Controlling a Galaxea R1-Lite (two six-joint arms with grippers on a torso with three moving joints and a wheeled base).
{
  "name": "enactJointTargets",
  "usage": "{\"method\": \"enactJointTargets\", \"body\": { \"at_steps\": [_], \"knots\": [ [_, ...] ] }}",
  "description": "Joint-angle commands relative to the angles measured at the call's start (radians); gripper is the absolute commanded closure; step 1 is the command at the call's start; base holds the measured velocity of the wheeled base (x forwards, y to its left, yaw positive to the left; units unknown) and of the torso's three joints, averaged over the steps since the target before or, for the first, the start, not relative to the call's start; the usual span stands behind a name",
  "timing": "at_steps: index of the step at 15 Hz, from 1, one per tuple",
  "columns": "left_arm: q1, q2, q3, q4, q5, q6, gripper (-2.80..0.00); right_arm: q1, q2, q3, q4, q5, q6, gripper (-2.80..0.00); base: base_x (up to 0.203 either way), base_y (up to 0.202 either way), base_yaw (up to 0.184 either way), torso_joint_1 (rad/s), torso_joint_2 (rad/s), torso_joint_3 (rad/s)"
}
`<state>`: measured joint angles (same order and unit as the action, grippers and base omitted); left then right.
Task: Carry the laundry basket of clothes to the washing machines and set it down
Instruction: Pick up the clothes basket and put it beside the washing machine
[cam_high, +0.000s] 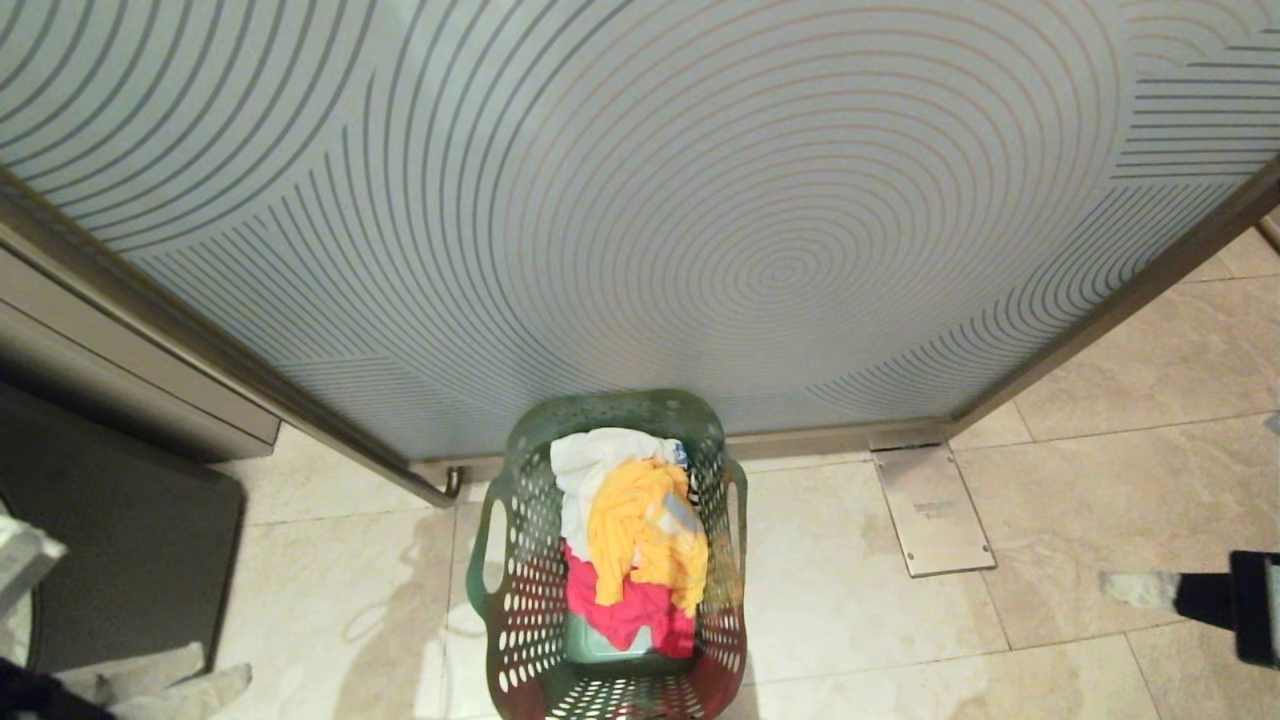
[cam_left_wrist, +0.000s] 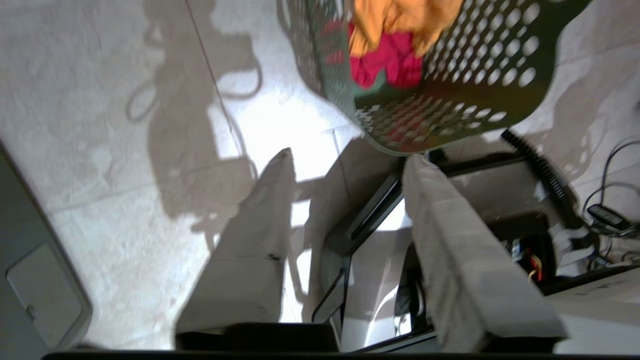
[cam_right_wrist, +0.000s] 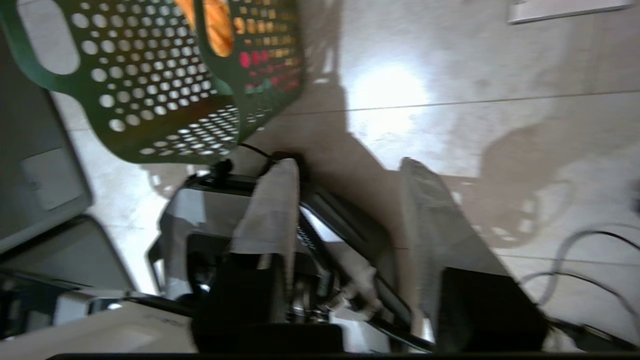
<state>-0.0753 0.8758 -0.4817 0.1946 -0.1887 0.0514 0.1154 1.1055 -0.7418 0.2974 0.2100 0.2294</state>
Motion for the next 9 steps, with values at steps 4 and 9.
{"method": "enactJointTargets", "body": {
  "at_steps": [4,9],
  "knots": [
    [-0.063,0.297,0.064,-0.17,0.028,0.011,-2.8,0.186,0.417,0.013,-0.32,-0.021,0.071,-2.8,0.0,0.0,0.0,0.0,0.0,0.0],
    [-0.233,0.611,0.041,-0.468,0.233,0.012,-2.8,0.299,0.657,-0.149,-0.454,-0.115,0.112,-2.8,0.0,0.0,0.0,0.0,0.0,0.0]
  ]
}}
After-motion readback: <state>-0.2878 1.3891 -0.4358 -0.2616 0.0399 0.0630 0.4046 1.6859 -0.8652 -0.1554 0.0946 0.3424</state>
